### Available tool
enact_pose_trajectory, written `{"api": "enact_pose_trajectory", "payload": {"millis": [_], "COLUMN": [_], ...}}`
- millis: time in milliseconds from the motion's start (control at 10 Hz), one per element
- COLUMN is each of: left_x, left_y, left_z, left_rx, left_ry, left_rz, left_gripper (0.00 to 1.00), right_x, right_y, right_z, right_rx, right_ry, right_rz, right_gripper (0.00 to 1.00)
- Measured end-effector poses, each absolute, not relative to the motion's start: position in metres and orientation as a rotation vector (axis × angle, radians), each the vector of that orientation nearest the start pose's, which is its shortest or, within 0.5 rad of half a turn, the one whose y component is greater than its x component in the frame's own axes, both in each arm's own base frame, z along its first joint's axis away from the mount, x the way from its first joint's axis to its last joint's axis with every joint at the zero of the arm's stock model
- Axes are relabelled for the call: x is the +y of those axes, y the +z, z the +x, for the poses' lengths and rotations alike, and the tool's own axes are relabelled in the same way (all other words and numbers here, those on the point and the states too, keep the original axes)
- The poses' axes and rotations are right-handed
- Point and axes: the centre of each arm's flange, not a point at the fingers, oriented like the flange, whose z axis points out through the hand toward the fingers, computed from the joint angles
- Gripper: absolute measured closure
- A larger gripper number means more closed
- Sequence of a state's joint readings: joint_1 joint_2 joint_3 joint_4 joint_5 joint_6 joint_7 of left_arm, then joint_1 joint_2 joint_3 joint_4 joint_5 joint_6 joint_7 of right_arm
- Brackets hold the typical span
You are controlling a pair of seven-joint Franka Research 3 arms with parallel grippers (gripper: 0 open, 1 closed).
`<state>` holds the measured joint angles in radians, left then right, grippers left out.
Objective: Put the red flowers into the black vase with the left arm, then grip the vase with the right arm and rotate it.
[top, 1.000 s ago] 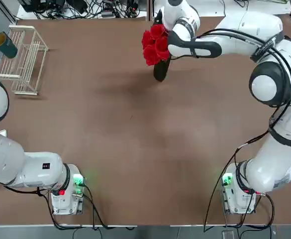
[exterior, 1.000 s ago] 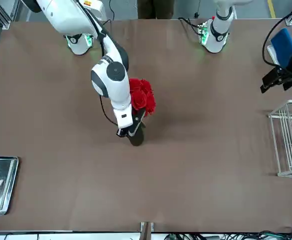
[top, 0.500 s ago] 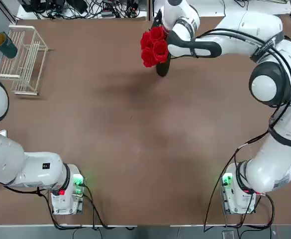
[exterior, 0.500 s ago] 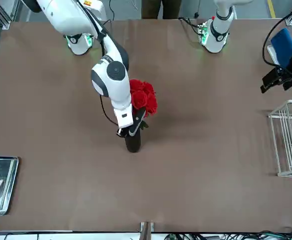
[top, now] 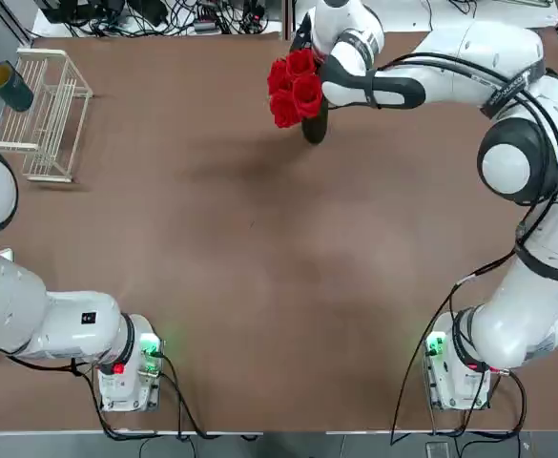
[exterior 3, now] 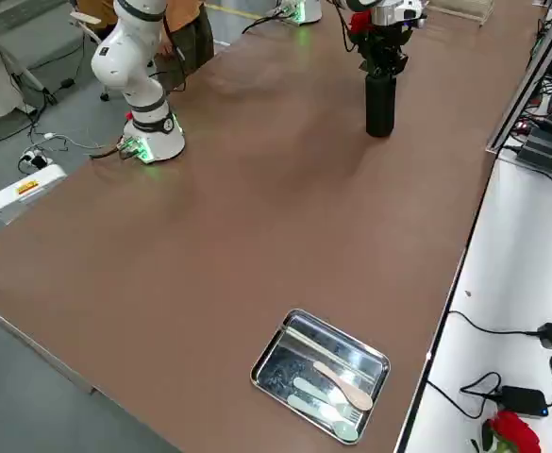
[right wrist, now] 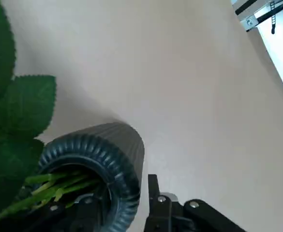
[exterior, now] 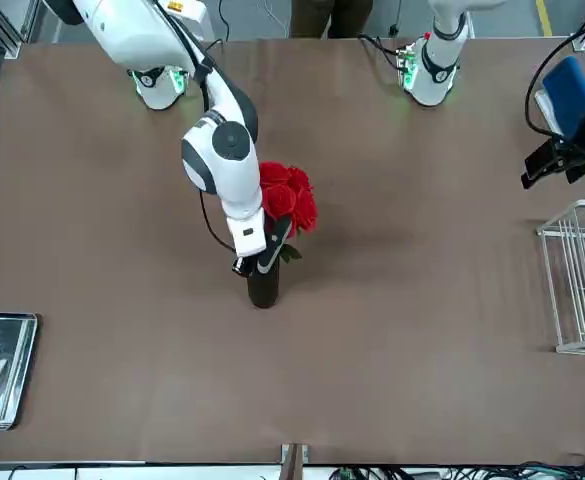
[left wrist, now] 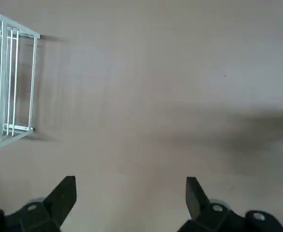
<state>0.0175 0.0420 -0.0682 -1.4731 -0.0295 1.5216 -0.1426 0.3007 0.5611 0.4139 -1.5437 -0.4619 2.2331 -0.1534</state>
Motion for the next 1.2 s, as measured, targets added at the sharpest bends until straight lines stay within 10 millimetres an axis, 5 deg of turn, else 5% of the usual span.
{"api": "enact_pose_trajectory", "payload": {"millis": [1200], "left_x": [-0.03], "left_y": [0.638], "left_z": [0.566], "left_rx": [-0.147], "left_ry": [-0.003], "left_rz": [-3.171], "left_gripper": [0.0], "right_x": [0.393], "right_y": [0.372], "right_z": [0.601], "right_rx": [-1.362], "right_ry": [-0.333], "right_rz": [-2.832], "right_gripper": [0.4]}}
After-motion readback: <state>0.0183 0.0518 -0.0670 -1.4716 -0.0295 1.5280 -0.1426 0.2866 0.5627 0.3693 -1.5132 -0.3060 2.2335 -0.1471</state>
